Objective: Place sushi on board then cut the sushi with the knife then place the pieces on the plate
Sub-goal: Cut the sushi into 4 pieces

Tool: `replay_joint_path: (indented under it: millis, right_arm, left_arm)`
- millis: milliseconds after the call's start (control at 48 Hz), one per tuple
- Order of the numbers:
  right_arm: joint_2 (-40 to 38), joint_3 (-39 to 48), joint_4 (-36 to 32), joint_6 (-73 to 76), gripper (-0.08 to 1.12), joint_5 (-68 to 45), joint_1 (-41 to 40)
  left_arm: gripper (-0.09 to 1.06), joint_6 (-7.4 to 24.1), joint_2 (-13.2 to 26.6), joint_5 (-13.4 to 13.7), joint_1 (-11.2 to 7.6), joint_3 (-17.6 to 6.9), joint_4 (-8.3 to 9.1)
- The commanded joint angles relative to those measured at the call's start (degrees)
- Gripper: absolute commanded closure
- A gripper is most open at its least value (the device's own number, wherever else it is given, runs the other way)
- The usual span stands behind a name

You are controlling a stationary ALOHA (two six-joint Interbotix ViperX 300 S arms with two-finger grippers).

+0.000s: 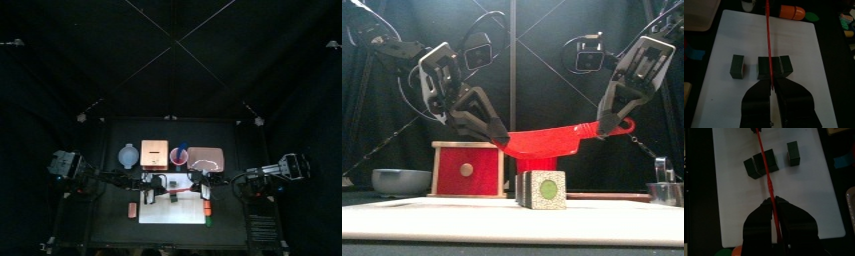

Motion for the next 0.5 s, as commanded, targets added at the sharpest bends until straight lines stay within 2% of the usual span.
replay_joint_path:
  millis: [21,500]
  right_arm:
    - [-0.18,-0.53,0.18,0.26,0.71,-0.44,-0.35]
    - [3.69,-1.85,-0.09,0.18,0.71,-0.53,-0.35]
  left_arm:
    - [0.55,0.18,-0.18,0.09,-1.85,-0.62,-0.44]
    - [0.55,0.09,0.70,0.35,-2.11,-0.44,-0.70]
